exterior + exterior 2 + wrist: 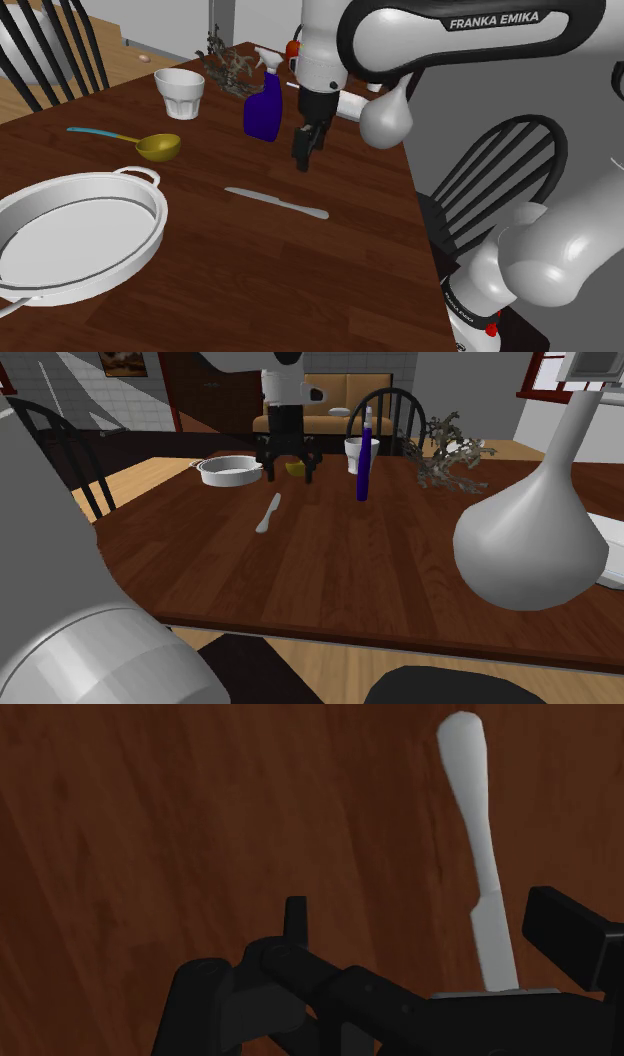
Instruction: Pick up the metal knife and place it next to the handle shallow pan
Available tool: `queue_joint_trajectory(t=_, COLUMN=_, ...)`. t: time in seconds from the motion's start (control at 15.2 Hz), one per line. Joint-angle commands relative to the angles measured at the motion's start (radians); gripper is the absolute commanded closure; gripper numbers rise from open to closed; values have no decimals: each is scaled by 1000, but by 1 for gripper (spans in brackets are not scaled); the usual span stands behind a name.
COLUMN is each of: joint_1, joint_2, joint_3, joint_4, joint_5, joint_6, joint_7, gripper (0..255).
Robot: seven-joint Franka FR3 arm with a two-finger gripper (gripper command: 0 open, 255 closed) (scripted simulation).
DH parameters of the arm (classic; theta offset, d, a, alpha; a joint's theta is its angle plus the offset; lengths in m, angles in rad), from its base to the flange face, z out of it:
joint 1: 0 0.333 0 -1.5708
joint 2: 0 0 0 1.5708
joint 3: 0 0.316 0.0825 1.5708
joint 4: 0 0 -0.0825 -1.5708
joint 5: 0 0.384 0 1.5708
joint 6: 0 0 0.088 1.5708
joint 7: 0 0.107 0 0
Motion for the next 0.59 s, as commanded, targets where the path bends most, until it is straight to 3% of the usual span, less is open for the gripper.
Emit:
queue_joint_trajectory(t=0.0, joint_1=19, joint_2=57, joint_3=26, joint_4=27, joint_5=-12, joint_6=4, joint_7=11, gripper=0)
queue_joint_trajectory(t=0.33, joint_1=70, joint_2=207, joint_3=81, joint_4=112, joint_5=-53, joint_6=5, joint_7=42, gripper=0)
queue_joint_trajectory(t=0.53, joint_1=70, joint_2=209, joint_3=80, joint_4=74, joint_5=-55, joint_6=45, joint_7=43, gripper=0)
